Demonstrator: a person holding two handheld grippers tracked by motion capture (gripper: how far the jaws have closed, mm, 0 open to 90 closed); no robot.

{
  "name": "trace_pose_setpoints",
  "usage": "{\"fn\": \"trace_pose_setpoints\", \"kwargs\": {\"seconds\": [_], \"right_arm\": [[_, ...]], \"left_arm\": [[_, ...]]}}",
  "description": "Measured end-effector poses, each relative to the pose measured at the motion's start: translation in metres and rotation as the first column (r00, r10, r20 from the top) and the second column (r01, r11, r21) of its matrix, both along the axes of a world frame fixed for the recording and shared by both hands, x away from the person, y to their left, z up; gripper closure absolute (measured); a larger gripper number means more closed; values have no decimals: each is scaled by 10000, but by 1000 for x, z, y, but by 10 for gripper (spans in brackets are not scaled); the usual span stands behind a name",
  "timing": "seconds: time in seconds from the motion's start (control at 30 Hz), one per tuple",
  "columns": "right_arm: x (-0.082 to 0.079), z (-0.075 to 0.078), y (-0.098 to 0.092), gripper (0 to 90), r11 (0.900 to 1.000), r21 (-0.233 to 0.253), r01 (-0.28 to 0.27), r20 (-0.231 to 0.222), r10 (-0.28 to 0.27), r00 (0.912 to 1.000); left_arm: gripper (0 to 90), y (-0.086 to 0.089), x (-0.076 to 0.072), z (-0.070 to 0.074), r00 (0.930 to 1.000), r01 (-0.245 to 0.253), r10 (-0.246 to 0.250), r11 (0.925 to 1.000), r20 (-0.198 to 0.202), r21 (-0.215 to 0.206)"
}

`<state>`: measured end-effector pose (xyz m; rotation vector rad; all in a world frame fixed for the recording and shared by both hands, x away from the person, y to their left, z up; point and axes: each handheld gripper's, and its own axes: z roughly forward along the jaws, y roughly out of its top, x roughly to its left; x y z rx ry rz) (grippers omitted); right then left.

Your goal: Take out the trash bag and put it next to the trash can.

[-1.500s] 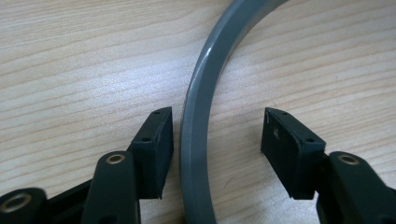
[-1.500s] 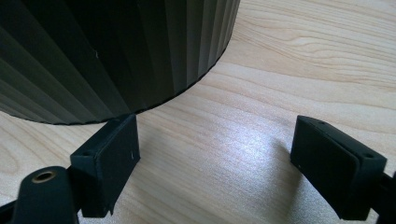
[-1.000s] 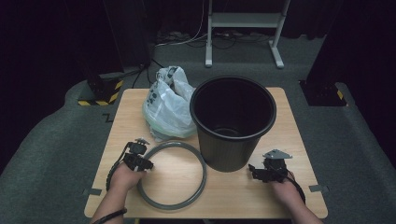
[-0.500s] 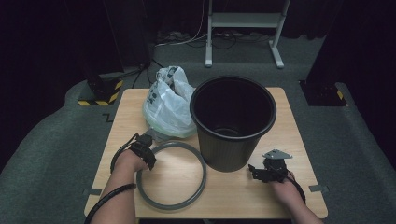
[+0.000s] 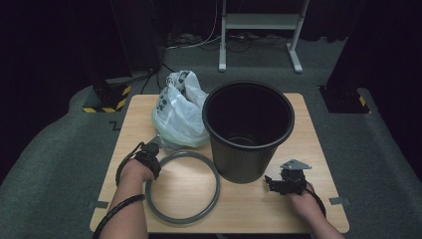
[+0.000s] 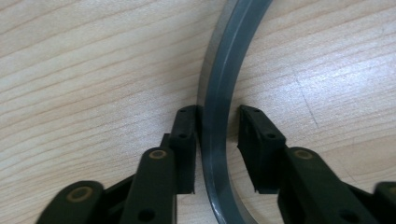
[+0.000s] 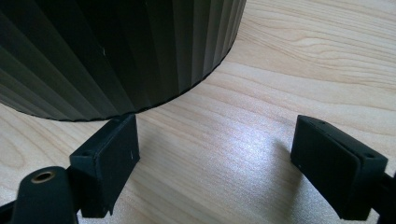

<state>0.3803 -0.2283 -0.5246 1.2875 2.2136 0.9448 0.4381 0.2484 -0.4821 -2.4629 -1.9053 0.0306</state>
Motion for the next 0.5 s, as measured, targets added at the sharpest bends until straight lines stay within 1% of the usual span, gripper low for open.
{"fn": "trace_pose_setpoints", "kwargs": {"seconds": [0.03, 0.07, 0.1, 0.13, 0.23, 0.4, 0.5], "right_arm": [[0, 0, 0, 151, 10000, -4, -11, 3, 11, 10000], [0, 0, 0, 151, 10000, 1, -3, 1, 3, 10000], [0, 0, 0, 151, 10000, 1, -3, 1, 3, 10000], [0, 0, 0, 152, 10000, -11, -19, 12, 19, 10000], [0, 0, 0, 152, 10000, -10, -44, 23, 44, 10000], [0, 0, 0, 152, 10000, 18, -17, -8, 17, 10000], [0, 0, 0, 152, 10000, 13, -26, -2, 26, 10000]], "left_arm": [[704, 0, 0, 0, 10000, -11, 11, 10000, 2, 9], [716, 1, 0, 0, 10000, -71, 71, 9999, 11, -83], [716, 1, -1, 0, 9999, -107, 107, 9999, 102, -72], [751, 1, -1, 0, 9998, -96, 96, 9999, 164, -35], [753, 1, -1, 0, 9997, -57, 58, 10000, 228, -72], [761, 0, -1, 0, 9998, -75, 76, 10000, 206, -42], [765, 1, -1, 0, 9997, -78, 81, 9999, 230, -104]]}}
